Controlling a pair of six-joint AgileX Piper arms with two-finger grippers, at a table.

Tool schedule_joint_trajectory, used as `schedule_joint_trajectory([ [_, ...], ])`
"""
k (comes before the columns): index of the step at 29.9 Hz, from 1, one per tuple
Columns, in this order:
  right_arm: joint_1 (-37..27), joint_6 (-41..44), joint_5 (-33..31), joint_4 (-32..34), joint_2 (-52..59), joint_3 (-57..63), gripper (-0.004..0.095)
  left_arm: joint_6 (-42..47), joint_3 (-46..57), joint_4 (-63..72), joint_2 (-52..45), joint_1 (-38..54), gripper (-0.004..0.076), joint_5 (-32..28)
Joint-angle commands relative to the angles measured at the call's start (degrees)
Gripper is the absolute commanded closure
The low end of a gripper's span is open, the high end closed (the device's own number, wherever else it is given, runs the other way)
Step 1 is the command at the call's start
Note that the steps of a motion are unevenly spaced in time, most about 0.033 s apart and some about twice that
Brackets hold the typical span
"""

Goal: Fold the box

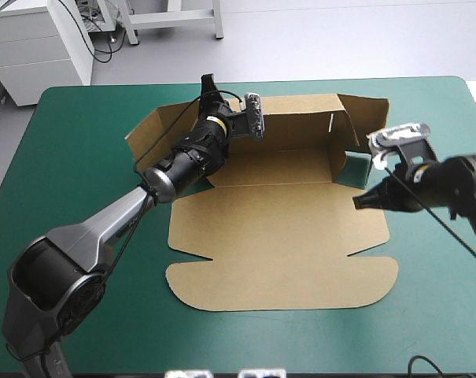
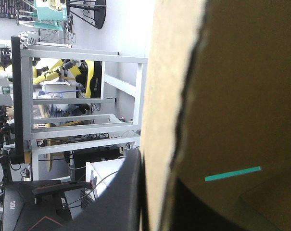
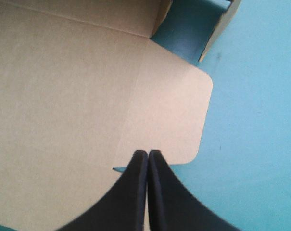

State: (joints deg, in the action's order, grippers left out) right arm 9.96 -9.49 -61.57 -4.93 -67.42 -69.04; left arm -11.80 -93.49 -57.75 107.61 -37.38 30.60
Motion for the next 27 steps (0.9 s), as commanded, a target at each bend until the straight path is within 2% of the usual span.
schedule_joint_trajectory([
  [1, -0.1, -1.0, 6.4, -0.4, 11.8, 8.2, 0.0922, 1.7, -1.8, 0.6, -3.3, 0.0, 0.0731, 0.0],
  [7, -0.1, 0.1, 4.3, -3.1, 29.1, 16.6, 0.0922, 1.7, -1.8, 0.7, -3.3, 0.0, 0.0731, 0.2],
  [13, -0.1, 0.1, 7.2, -2.7, 39.7, 17.2, 0.0922, 1.7, -1.8, 1.1, -3.3, 0.0, 0.0731, 0.1],
  [21, -0.1, -1.3, 8.2, -3.1, 38.7, 16.9, 0.0922, 1.7, -1.8, 2.4, -3.3, 0.0, 0.0731, 1.4],
  [27, -0.1, -4.1, 17.9, -3.0, 35.2, 12.5, 0.0922, 1.7, -1.8, 2.4, -3.3, 0.0, 0.0731, 1.6],
])
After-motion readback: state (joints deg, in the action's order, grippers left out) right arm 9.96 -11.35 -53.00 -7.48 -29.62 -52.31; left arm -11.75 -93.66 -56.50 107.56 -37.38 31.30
